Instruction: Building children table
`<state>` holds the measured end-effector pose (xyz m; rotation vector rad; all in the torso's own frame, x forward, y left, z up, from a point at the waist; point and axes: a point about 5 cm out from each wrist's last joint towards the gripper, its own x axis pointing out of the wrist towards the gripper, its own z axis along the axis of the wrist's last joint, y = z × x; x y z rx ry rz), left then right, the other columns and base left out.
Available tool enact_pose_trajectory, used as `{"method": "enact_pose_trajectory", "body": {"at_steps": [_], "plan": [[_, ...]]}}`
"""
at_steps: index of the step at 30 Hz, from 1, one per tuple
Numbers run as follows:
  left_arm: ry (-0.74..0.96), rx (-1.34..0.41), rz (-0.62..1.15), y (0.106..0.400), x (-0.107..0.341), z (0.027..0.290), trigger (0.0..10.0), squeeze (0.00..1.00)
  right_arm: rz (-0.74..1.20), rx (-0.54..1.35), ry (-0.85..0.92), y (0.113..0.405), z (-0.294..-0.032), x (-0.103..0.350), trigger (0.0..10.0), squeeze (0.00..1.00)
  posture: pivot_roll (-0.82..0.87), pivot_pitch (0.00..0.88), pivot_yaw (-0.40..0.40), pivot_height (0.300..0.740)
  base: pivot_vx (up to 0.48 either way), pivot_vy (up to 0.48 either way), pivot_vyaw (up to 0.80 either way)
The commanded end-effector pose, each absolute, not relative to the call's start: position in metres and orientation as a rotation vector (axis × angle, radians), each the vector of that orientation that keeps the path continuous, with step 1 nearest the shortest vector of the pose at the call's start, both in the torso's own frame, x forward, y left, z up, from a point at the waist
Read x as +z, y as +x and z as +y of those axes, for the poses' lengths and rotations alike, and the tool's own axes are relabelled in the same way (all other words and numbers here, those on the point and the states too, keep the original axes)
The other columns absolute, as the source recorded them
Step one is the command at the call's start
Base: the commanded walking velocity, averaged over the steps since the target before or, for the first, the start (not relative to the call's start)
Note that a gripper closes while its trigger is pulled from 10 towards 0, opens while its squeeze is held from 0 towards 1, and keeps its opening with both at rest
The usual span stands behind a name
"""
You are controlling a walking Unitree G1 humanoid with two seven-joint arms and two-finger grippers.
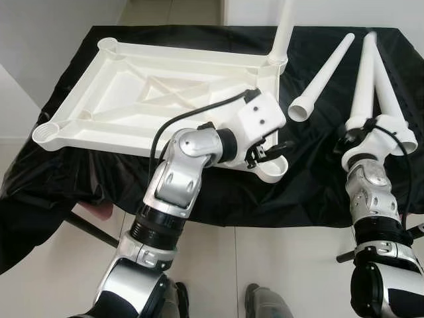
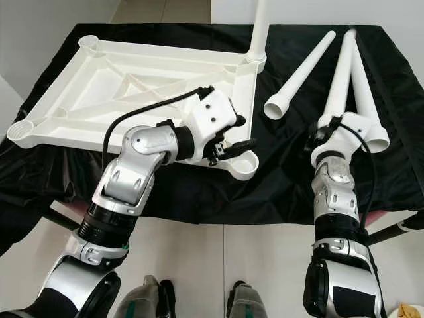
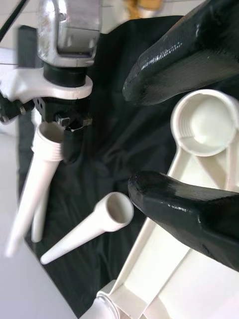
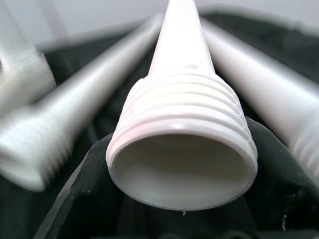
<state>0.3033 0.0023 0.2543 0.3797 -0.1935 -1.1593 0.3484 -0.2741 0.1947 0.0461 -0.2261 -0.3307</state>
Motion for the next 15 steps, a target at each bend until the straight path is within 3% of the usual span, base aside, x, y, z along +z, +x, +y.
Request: {"method": "enact_pose_trajectory", "body": {"at_steps": [1, 12, 13, 15], "plan": [[0.322, -0.937, -0.226, 0.317, 0.262, 0.011, 10.0, 0.00, -0.325, -0.304, 0.066, 0.345, -0.271, 0.207, 10.0, 0.00, -0.05, 0.129, 0.073, 0.740, 0.000, 0.000, 0.00], [0.324, -0.905, -0.257, 0.325, 0.271, 0.016, 10.0, 0.00, -0.411, -0.231, 0.037, 0.344, -0.259, 0.216, 10.0, 0.00, -0.05, 0.124, 0.070, 0.740, 0.000, 0.000, 0.00], [0.317, -0.905, -0.262, 0.325, 0.272, 0.016, 10.0, 0.00, -0.431, -0.216, 0.029, 0.343, -0.257, 0.217, 0.2, 0.00, -0.05, 0.124, 0.070, 0.740, 0.000, 0.000, 0.00], [0.305, -0.909, -0.265, 0.326, 0.273, 0.016, 10.0, 0.00, -0.448, -0.208, 0.017, 0.341, -0.255, 0.219, 0.0, 0.00, -0.05, 0.116, 0.070, 0.740, 0.000, 0.000, 0.00]]}}
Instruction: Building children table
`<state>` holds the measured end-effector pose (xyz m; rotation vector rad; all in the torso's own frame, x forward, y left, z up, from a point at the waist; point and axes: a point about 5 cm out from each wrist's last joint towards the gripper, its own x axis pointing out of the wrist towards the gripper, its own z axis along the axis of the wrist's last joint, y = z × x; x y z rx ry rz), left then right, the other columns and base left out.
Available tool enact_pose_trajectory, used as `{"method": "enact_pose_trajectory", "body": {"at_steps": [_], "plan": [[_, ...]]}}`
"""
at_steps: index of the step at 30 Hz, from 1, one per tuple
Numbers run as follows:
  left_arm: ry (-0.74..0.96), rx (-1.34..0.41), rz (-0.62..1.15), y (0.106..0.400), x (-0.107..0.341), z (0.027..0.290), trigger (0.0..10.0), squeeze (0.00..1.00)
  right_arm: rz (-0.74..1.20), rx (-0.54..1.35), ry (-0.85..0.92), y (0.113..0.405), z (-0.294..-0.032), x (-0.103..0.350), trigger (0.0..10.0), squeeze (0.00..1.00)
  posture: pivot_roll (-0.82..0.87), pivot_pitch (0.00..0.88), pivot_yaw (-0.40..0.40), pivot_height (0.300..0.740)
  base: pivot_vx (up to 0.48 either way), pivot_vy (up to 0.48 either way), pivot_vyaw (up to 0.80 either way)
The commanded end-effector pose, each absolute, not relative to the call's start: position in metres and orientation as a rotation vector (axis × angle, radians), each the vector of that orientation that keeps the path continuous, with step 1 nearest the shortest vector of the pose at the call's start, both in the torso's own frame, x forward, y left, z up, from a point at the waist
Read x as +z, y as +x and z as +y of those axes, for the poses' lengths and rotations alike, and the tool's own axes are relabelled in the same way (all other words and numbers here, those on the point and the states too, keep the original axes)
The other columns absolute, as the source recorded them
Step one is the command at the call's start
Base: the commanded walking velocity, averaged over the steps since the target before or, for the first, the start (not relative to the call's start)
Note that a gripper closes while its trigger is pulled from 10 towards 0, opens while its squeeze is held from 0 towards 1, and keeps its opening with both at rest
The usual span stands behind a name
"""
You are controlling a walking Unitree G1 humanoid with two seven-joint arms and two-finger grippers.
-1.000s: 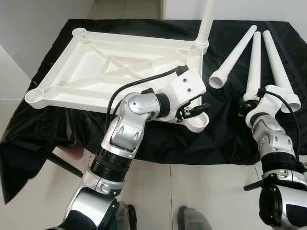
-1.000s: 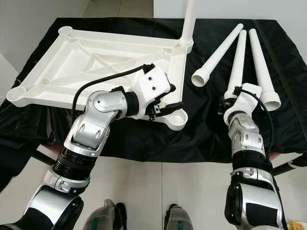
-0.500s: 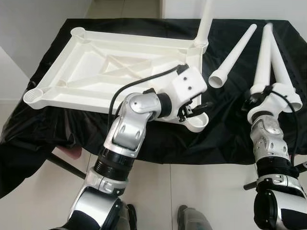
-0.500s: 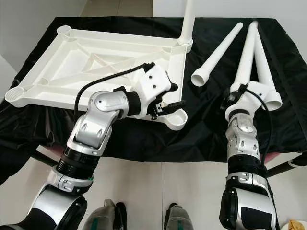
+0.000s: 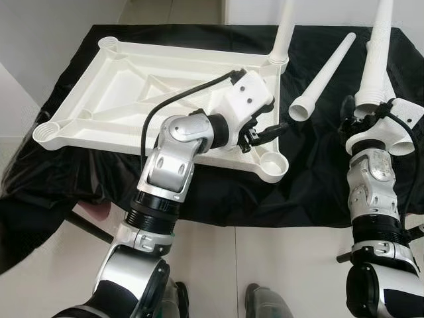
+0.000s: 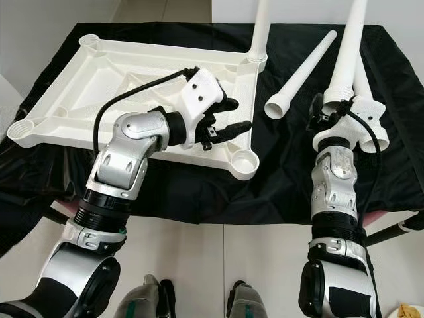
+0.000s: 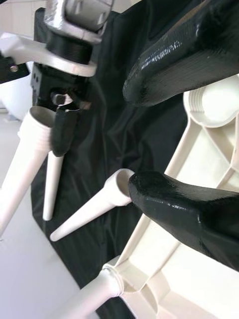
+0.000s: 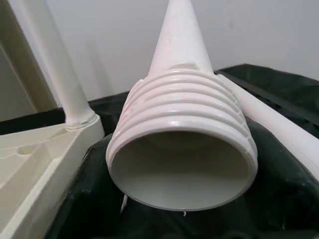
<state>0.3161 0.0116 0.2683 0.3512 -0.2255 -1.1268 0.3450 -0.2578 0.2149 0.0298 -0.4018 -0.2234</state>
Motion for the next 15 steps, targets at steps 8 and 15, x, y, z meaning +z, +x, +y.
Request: {"method": "enact_pose_trajectory", "body": {"at_steps": [8, 15], "plan": [[0.200, -0.990, -0.265, 0.326, 0.280, 0.015, 10.0, 0.00, -0.577, -0.227, -0.124, 0.329, -0.249, 0.230, 10.0, 0.00, -0.06, 0.104, 0.078, 0.740, 0.000, 0.000, 0.00], [0.061, -1.142, -0.240, 0.318, 0.284, 0.010, 10.0, 0.00, -0.690, -0.228, -0.234, 0.317, -0.233, 0.239, 10.0, 0.00, -0.06, 0.098, 0.083, 0.740, 0.000, 0.000, 0.00]]}}
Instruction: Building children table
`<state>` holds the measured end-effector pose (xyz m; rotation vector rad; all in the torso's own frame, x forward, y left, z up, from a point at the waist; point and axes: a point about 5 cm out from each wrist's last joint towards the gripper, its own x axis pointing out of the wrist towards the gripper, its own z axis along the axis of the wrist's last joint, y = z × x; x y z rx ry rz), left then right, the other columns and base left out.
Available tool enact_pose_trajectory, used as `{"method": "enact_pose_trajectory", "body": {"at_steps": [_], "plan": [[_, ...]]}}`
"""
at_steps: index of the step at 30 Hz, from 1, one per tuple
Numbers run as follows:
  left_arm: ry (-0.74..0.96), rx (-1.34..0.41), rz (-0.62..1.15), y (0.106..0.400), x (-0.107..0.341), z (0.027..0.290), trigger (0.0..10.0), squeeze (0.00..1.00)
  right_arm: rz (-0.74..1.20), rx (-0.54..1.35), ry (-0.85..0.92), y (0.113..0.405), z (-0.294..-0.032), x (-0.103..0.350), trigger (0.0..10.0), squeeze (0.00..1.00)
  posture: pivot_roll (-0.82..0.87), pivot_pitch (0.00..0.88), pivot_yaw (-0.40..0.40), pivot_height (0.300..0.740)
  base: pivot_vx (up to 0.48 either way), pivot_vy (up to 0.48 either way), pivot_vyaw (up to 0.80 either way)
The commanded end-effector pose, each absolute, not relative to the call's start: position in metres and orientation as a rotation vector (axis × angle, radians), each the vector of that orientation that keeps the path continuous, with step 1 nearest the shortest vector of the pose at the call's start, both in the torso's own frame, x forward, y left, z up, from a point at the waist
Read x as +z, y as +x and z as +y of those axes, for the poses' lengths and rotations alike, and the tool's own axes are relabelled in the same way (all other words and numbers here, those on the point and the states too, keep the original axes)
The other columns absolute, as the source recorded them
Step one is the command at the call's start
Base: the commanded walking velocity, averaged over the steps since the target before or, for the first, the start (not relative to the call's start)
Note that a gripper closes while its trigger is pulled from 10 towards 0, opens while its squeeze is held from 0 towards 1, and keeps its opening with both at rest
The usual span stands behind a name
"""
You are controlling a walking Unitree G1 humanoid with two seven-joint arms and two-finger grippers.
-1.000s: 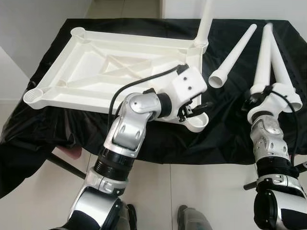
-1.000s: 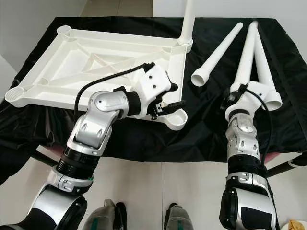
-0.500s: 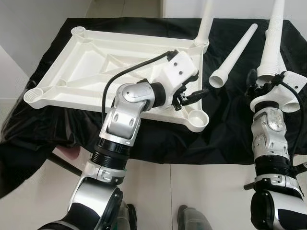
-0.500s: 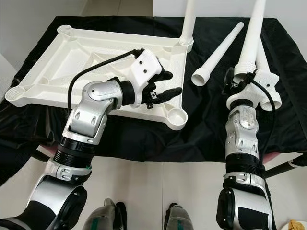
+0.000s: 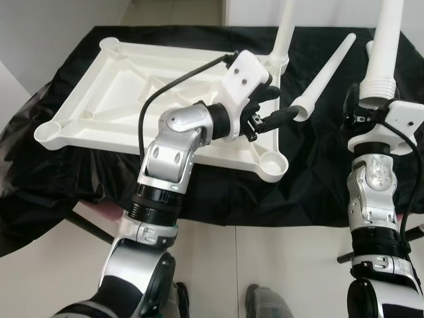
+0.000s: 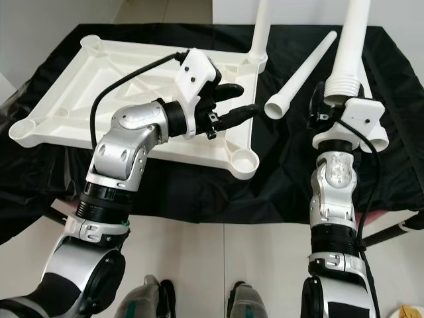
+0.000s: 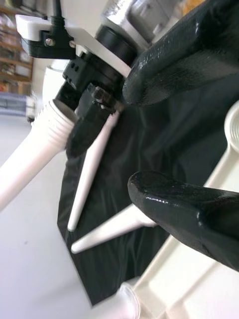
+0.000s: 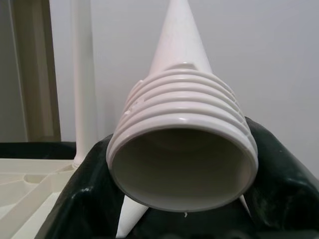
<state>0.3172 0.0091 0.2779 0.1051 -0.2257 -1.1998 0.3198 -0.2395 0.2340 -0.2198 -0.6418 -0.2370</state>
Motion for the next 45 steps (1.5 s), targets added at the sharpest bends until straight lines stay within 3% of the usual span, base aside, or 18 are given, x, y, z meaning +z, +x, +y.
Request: {"method": "enact_pose_trajectory", "body": {"at_steps": [1, 11, 12, 16, 17, 23, 31, 32, 33, 34, 45], "plan": [[0.026, -1.186, -0.239, 0.315, 0.286, 0.008, 10.0, 0.00, -0.711, -0.221, -0.255, 0.315, -0.229, 0.240, 10.0, 0.00, -0.06, 0.099, 0.085, 0.740, 0.000, 0.000, 0.00], [-0.177, -1.392, -0.199, 0.305, 0.295, 0.007, 10.0, 0.00, -0.775, -0.155, -0.352, 0.311, -0.212, 0.244, 10.0, 0.00, -0.06, 0.112, 0.087, 0.740, 0.000, 0.000, 0.00], [-0.273, -1.424, -0.180, 0.309, 0.302, 0.008, 10.0, 0.22, -0.785, -0.119, -0.379, 0.311, -0.208, 0.245, 10.0, 0.00, -0.06, 0.114, 0.088, 0.740, 0.000, 0.000, 0.00], [-0.297, -1.430, -0.173, 0.311, 0.304, 0.008, 10.0, 0.22, -0.789, -0.111, -0.388, 0.310, -0.207, 0.244, 10.0, 0.00, -0.06, 0.114, 0.088, 0.740, 0.000, 0.000, 0.00], [-0.312, -1.433, -0.162, 0.314, 0.305, 0.007, 10.0, 1.00, -0.791, -0.102, -0.393, 0.310, -0.205, 0.244, 10.0, 0.00, -0.07, 0.118, 0.084, 0.740, 0.000, 0.000, 0.00], [-0.378, -1.412, -0.160, 0.327, 0.316, 0.009, 10.0, 1.00, -0.801, -0.068, -0.432, 0.310, -0.200, 0.245, 10.0, 0.00, -0.07, 0.120, 0.083, 0.740, 0.000, 0.000, 0.00], [-0.343, -1.400, -0.124, 0.331, 0.318, 0.005, 10.0, 1.00, -0.824, -0.051, -0.467, 0.309, -0.199, 0.246, 10.0, 0.00, -0.08, 0.121, 0.085, 0.740, 0.000, 0.000, 0.00], [-0.341, -1.398, -0.113, 0.333, 0.318, 0.005, 10.0, 0.93, -0.832, -0.051, -0.476, 0.309, -0.198, 0.247, 10.0, 0.00, -0.08, 0.121, 0.089, 0.740, 0.000, 0.000, 0.00], [-0.341, -1.398, -0.113, 0.333, 0.318, 0.005, 10.0, 0.93, -0.832, -0.051, -0.476, 0.309, -0.198, 0.247, 10.0, 0.00, -0.08, 0.121, 0.089, 0.740, 0.000, 0.000, 0.00], [-0.330, -1.399, -0.111, 0.333, 0.317, 0.004, 10.0, 0.00, -0.852, -0.067, -0.480, 0.308, -0.199, 0.251, 10.0, 0.00, -0.08, 0.121, 0.089, 0.740, 0.000, 0.000, 0.00], [-0.322, -1.422, -0.115, 0.333, 0.318, 0.002, 10.0, 0.00, -0.947, -0.081, -0.508, 0.306, -0.196, 0.270, 10.0, 0.00, -0.08, 0.119, 0.095, 0.740, 0.000, 0.000, 0.00]]}}
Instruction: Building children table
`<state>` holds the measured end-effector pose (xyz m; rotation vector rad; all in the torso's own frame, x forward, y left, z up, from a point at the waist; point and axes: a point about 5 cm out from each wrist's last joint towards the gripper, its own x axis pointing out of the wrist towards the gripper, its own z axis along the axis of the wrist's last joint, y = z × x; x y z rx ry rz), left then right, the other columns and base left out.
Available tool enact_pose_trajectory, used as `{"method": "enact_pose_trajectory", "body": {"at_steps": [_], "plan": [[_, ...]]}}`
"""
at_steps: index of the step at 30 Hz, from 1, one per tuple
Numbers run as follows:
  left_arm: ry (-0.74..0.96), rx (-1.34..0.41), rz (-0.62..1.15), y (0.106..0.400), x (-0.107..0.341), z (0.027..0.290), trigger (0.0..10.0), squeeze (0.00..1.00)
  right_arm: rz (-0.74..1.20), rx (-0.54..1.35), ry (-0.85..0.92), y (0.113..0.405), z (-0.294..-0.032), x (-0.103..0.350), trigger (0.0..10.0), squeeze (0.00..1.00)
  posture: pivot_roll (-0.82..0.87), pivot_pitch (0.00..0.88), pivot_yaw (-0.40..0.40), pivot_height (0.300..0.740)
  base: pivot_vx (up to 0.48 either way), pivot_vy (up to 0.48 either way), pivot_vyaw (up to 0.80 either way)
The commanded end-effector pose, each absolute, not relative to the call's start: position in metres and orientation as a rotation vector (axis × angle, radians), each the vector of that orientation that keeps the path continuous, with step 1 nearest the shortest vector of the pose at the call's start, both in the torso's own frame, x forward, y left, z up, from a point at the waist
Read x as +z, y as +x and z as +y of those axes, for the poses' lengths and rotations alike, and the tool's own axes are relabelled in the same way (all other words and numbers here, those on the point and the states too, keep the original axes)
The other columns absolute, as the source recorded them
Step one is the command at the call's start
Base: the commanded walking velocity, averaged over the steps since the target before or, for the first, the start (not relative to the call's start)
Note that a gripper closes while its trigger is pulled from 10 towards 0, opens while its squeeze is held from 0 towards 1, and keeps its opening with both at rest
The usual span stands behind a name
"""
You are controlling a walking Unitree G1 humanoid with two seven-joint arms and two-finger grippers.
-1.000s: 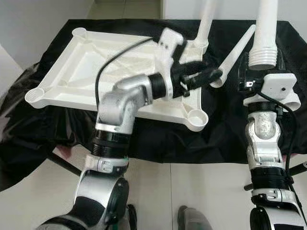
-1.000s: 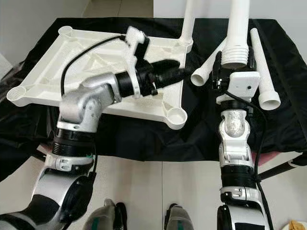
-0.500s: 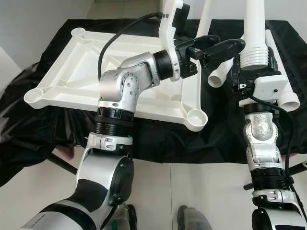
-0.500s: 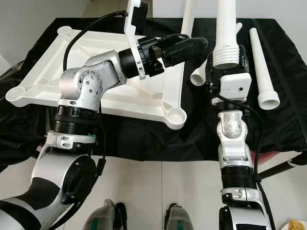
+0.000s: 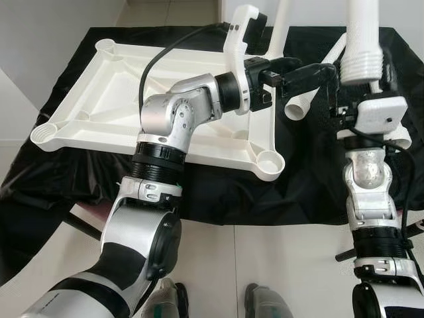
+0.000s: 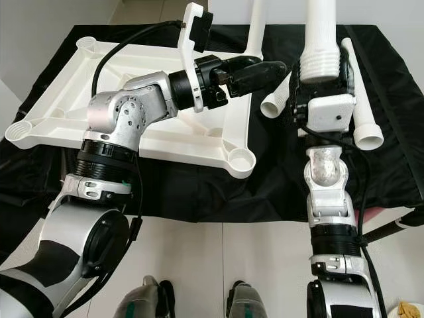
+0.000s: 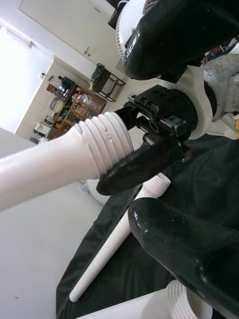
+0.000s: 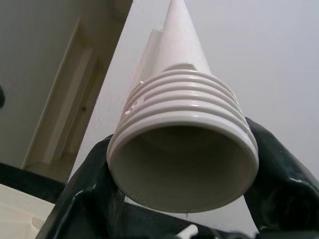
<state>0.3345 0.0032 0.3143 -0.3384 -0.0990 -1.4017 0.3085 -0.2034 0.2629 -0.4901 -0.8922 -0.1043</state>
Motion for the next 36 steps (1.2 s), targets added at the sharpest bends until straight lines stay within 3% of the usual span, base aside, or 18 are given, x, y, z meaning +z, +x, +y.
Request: {"method": "enact_pose_trajectory", "body": {"at_steps": [1, 13, 36], "plan": [[-0.322, -1.422, -0.115, 0.333, 0.318, 0.002, 10.0, 0.00, -0.947, -0.081, -0.508, 0.306, -0.196, 0.270, 10.0, 0.00, -0.08, 0.119, 0.095, 0.740, 0.000, 0.000, 0.00], [-0.317, -1.373, -0.141, 0.343, 0.325, 0.010, 10.0, 0.00, -0.870, 0.137, -0.521, 0.309, -0.173, 0.250, 10.0, 0.00, -0.08, 0.122, 0.090, 0.740, 0.000, 0.000, 0.00], [-0.341, -1.176, -0.082, 0.375, 0.324, 0.017, 10.0, 0.00, -0.836, 0.204, -0.544, 0.301, -0.168, 0.234, 10.0, 0.00, -0.09, 0.124, 0.101, 0.740, 0.000, 0.000, 0.00]]}}
